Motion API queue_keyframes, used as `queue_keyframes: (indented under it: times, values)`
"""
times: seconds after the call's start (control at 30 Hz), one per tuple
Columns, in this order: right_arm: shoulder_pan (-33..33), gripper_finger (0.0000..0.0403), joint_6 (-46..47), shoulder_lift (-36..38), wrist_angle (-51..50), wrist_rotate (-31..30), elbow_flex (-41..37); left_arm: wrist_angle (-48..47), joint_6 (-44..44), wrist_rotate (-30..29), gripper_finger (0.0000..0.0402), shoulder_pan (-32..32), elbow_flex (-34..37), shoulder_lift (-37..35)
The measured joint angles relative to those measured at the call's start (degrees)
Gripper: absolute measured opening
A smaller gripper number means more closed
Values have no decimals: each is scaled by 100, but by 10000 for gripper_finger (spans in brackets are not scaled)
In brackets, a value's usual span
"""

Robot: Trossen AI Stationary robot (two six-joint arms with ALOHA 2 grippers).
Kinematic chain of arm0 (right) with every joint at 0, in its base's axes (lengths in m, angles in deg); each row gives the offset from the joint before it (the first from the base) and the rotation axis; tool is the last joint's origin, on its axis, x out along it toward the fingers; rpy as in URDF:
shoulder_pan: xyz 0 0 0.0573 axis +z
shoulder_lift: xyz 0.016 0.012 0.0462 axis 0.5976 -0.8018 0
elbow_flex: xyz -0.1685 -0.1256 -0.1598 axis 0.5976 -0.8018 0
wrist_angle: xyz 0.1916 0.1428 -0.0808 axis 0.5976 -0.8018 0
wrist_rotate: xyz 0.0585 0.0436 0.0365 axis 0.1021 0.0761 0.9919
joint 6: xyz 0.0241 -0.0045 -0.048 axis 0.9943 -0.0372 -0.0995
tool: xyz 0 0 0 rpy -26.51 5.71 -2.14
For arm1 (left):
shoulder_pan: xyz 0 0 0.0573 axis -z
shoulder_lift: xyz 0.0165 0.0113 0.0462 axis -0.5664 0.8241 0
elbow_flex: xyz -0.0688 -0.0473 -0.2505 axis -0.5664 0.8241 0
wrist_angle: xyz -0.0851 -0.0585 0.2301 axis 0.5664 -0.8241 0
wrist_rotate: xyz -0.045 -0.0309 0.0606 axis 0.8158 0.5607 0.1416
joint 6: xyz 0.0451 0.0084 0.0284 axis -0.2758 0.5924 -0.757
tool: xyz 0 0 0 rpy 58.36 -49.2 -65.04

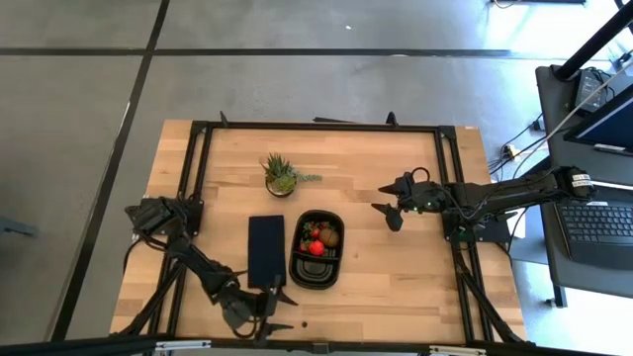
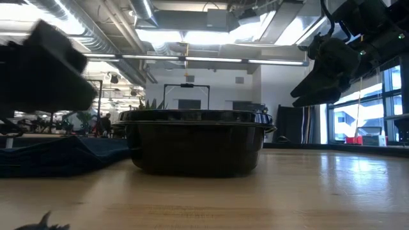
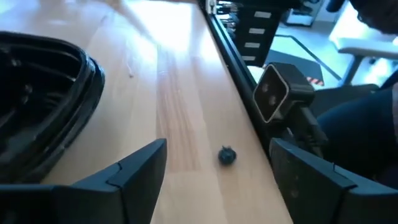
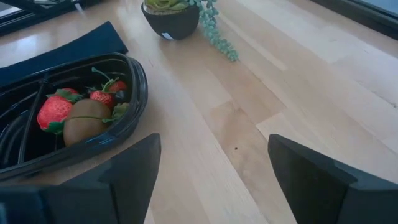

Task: Pick and placing Produce into tupperware
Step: Put the blueberry into the black bin

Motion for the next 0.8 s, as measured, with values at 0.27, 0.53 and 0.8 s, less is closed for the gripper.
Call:
queue_keyframes:
  times: [0.27, 0.53, 0.8]
  values:
    - [0, 298, 0, 0, -4, 0, 0, 95, -493, 247, 275, -221, 0, 60]
    - [0, 298, -9, 0, -9, 0, 0, 866, -542, 407, 275, -221, -49, 625]
    - [-2, 298, -11, 0, -9, -2, 0, 1021, -529, 456, 275, -320, -417, 1068]
